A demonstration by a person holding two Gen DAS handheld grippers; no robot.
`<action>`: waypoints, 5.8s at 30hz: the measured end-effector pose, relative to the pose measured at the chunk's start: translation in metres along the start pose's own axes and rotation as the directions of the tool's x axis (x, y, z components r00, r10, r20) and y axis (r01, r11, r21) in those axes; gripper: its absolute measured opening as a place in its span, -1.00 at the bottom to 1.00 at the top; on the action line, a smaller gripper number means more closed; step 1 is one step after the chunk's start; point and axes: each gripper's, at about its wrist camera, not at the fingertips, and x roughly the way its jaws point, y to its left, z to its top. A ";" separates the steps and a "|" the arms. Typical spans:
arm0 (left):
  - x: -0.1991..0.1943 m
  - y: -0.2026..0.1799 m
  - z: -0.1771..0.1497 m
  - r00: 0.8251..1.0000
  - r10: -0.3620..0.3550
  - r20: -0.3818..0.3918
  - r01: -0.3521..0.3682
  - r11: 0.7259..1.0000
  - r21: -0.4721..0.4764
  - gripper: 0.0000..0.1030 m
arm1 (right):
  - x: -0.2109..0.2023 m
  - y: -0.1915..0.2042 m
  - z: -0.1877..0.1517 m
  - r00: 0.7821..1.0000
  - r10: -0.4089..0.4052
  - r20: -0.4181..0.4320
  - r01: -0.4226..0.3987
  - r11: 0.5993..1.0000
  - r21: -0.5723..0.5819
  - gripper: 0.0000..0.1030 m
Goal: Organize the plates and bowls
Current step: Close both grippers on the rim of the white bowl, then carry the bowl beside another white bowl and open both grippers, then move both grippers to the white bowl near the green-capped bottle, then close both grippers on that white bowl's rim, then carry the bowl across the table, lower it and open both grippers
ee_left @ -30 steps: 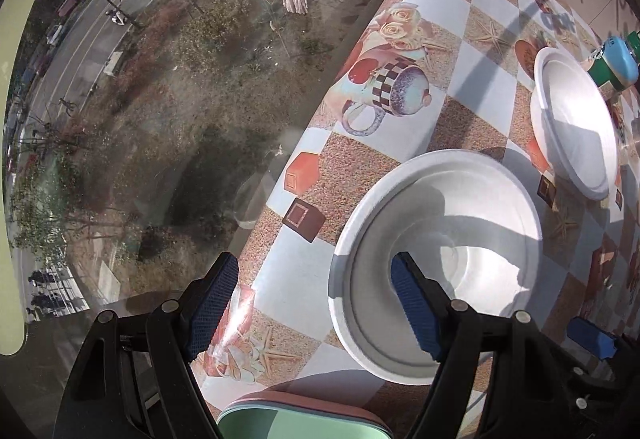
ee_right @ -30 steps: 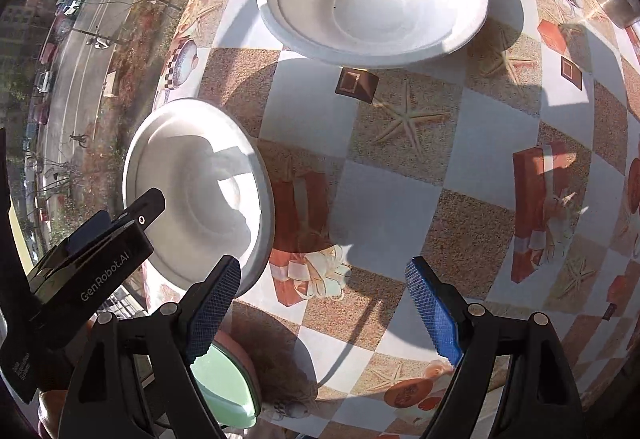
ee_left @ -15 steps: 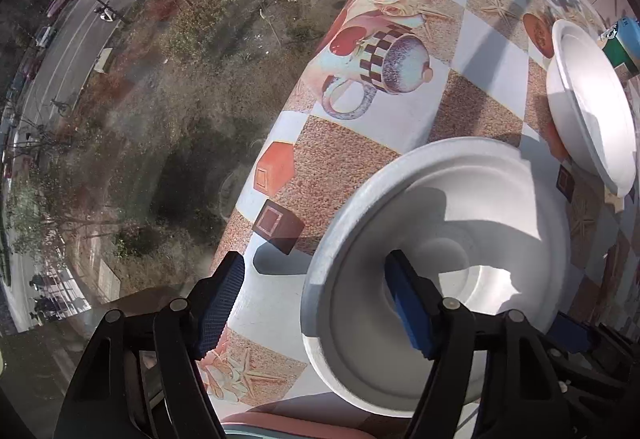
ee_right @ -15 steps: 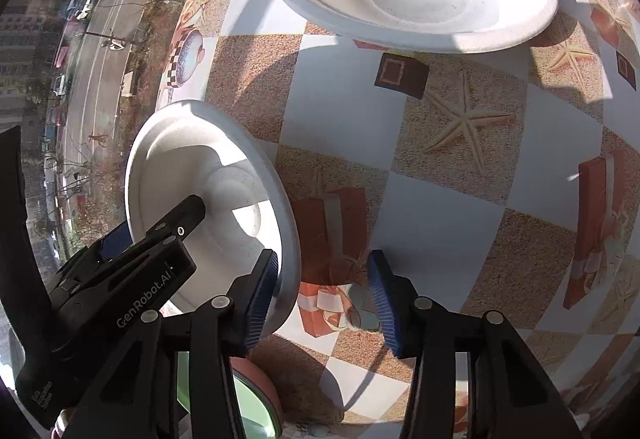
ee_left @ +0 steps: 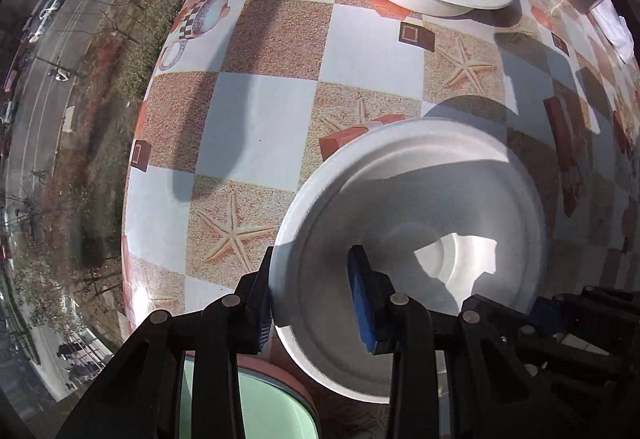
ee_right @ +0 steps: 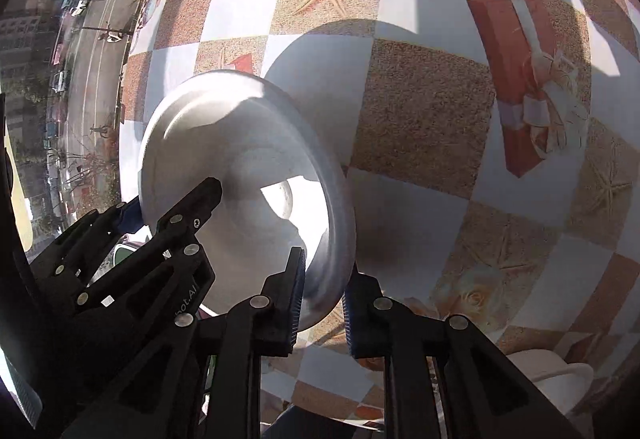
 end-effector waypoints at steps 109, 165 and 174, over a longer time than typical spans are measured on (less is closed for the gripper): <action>-0.142 -0.049 0.005 0.961 -0.191 0.200 0.165 0.976 0.141 0.56 | -0.161 -0.072 -0.021 0.962 -0.087 0.261 0.019 0.968 0.252 0.95; 0.004 -0.026 0.121 0.992 -0.118 0.043 0.115 0.992 0.056 -0.27 | -0.041 -0.008 0.107 0.991 -0.060 0.117 0.062 0.998 -0.014 -0.66; 0.003 -0.040 -0.004 0.988 -0.151 -0.009 0.152 0.987 0.051 -0.27 | -0.016 -0.002 0.005 0.986 -0.158 0.048 0.162 0.983 -0.086 -0.65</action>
